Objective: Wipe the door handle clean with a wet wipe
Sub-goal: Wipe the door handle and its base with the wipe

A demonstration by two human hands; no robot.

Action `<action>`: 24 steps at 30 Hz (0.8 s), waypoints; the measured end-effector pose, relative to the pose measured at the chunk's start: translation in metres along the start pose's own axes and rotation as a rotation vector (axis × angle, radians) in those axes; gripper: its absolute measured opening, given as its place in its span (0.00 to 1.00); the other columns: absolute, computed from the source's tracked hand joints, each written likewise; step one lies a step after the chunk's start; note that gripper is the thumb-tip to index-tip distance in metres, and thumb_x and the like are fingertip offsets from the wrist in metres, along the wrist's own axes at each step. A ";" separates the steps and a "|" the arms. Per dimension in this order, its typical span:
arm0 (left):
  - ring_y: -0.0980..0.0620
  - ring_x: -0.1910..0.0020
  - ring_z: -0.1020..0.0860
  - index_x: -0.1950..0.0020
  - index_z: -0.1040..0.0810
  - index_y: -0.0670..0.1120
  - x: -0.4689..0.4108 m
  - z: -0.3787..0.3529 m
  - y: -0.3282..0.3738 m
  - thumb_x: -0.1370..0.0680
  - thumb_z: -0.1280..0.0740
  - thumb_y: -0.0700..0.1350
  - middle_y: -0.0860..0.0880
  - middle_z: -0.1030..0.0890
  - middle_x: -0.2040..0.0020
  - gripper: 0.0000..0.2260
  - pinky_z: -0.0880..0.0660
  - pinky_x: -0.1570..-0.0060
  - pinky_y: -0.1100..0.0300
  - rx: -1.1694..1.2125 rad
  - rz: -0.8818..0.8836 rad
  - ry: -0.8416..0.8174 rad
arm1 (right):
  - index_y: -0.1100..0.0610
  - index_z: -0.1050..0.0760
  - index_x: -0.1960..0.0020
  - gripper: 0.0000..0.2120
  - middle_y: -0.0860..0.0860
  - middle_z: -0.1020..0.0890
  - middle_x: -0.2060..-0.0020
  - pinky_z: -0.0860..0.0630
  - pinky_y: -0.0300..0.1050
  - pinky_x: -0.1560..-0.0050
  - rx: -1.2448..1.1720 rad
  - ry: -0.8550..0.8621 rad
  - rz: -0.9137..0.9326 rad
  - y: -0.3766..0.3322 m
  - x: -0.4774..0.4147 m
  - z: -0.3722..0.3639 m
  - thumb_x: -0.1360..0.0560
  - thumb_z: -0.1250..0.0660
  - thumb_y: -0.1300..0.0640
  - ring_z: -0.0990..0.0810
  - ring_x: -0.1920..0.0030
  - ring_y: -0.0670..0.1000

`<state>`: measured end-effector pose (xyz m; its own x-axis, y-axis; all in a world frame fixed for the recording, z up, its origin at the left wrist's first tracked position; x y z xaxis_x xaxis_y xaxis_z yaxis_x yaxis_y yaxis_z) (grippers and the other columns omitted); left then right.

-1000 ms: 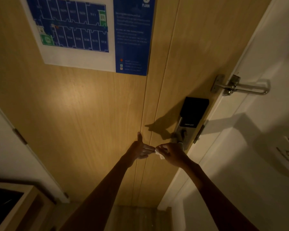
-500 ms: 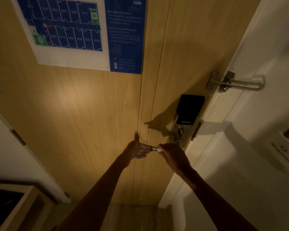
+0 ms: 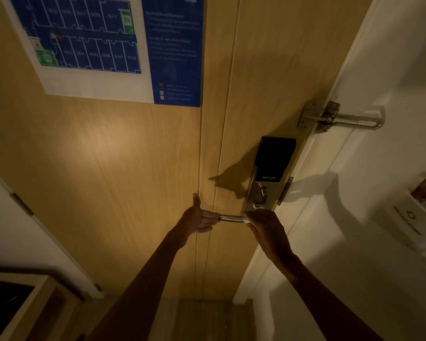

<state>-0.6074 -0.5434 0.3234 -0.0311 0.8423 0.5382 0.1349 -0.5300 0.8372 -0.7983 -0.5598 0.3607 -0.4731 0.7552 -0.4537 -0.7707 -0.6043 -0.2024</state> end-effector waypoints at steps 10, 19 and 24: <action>0.45 0.51 0.18 0.49 0.18 0.36 -0.006 0.001 -0.004 0.23 0.59 0.67 0.38 0.17 0.50 0.42 0.22 0.49 0.56 0.061 -0.003 0.037 | 0.56 0.24 0.40 0.18 0.50 0.17 0.51 0.23 0.38 0.50 0.023 -0.055 0.212 -0.031 -0.014 -0.027 0.29 0.26 0.59 0.19 0.50 0.48; 0.47 0.50 0.18 0.44 0.20 0.35 -0.009 -0.004 -0.018 0.22 0.59 0.65 0.37 0.17 0.48 0.40 0.22 0.51 0.60 0.155 -0.036 0.053 | 0.53 0.31 0.30 0.18 0.51 0.26 0.32 0.31 0.48 0.31 -0.260 -0.140 0.059 -0.035 -0.011 -0.035 0.19 0.40 0.54 0.29 0.31 0.48; 0.46 0.53 0.18 0.46 0.19 0.36 -0.008 -0.003 -0.022 0.23 0.58 0.67 0.37 0.17 0.51 0.40 0.22 0.51 0.58 0.176 -0.063 0.071 | 0.44 0.28 0.32 0.22 0.37 0.26 0.35 0.35 0.28 0.36 -0.129 -0.005 -0.072 0.019 0.026 -0.005 0.23 0.39 0.38 0.30 0.37 0.31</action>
<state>-0.6130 -0.5392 0.3011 -0.1140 0.8607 0.4961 0.3018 -0.4458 0.8427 -0.8229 -0.5527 0.3412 -0.4204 0.7990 -0.4299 -0.7418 -0.5756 -0.3443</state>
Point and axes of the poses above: each hand's wrist, its own x-axis away from the middle knuckle, its own z-axis out of the back of the hand, y = z × x, the point moved 8 cm from there along -x, towards the middle knuckle
